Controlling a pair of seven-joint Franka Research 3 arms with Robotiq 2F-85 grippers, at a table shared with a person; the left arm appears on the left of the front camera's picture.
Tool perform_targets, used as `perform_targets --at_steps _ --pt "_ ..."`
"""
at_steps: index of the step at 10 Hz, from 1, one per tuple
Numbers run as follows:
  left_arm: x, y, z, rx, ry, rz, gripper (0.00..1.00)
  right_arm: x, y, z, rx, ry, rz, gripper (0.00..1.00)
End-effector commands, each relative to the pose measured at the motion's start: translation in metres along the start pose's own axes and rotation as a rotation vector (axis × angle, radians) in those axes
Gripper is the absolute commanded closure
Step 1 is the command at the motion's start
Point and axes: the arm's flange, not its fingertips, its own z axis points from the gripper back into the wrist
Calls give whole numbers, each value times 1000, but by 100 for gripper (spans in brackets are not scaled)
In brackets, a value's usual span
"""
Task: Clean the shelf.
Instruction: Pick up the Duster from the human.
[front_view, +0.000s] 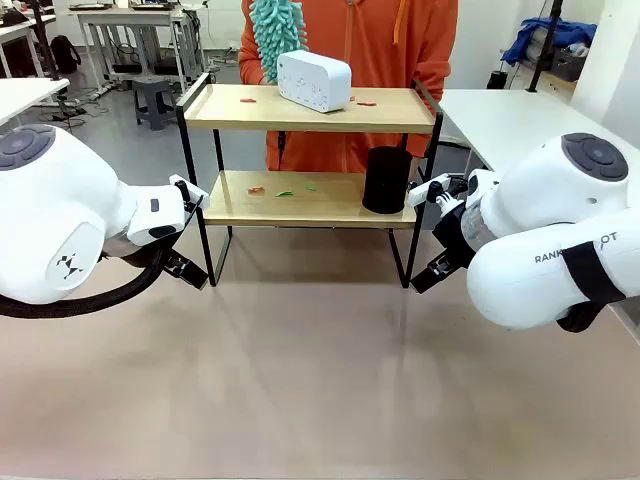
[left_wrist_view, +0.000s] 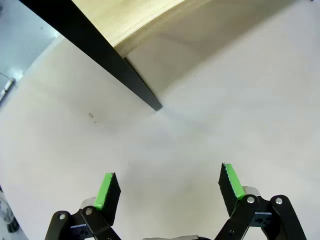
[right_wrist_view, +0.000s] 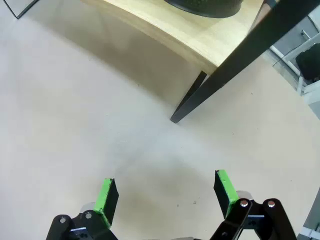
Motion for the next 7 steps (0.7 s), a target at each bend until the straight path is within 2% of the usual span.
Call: perform_targets --at_steps 1,7 --pt "0 0 0 0 0 0 0 0 0 0 0 0 0 0" --pt "0 0 0 0 0 0 0 0 0 0 0 0 0 0"
